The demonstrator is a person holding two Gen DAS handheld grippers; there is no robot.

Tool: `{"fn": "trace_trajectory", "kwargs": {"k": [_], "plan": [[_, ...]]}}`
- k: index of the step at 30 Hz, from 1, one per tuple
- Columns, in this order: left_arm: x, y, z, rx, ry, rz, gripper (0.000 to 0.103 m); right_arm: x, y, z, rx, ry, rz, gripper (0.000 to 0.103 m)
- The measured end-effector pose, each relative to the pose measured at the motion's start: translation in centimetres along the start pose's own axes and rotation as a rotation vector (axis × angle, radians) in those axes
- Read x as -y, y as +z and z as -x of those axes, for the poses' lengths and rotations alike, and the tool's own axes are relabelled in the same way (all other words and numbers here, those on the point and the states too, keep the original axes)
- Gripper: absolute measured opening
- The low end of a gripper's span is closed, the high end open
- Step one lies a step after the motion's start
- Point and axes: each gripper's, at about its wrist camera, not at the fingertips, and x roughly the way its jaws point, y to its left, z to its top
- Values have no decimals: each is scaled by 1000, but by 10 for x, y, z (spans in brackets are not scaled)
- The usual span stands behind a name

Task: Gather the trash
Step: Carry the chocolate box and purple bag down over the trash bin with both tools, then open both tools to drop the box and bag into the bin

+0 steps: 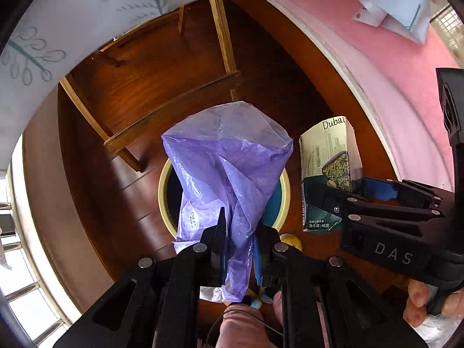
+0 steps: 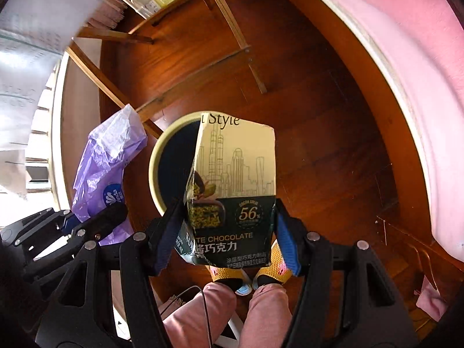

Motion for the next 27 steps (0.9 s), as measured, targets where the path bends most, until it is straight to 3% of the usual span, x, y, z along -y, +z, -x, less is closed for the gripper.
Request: {"fn": "trace_trajectory", "kwargs": {"k": [2,5,7,12,20,27], "plan": [[-1,-5,-10,-3,9,-9,16,3,2,-15,-15,-6,3,58],[-2,-2,-19,-10,17,-5,33,6,2,-32,-32,-7,13,59],[-6,-1,-20,0,18,4,52,7,5,-41,-39,-10,26,59],[-23,5,-25,2,50,42,73,-6,0,-51,-50,-11,47,60],[-68,3,-1,50,56,142,75,-44,6,-48,-59,-23,121,66],[-83,-4,53,115,106,153,75,-72,14,-26,-49,-35,119,76]]}}
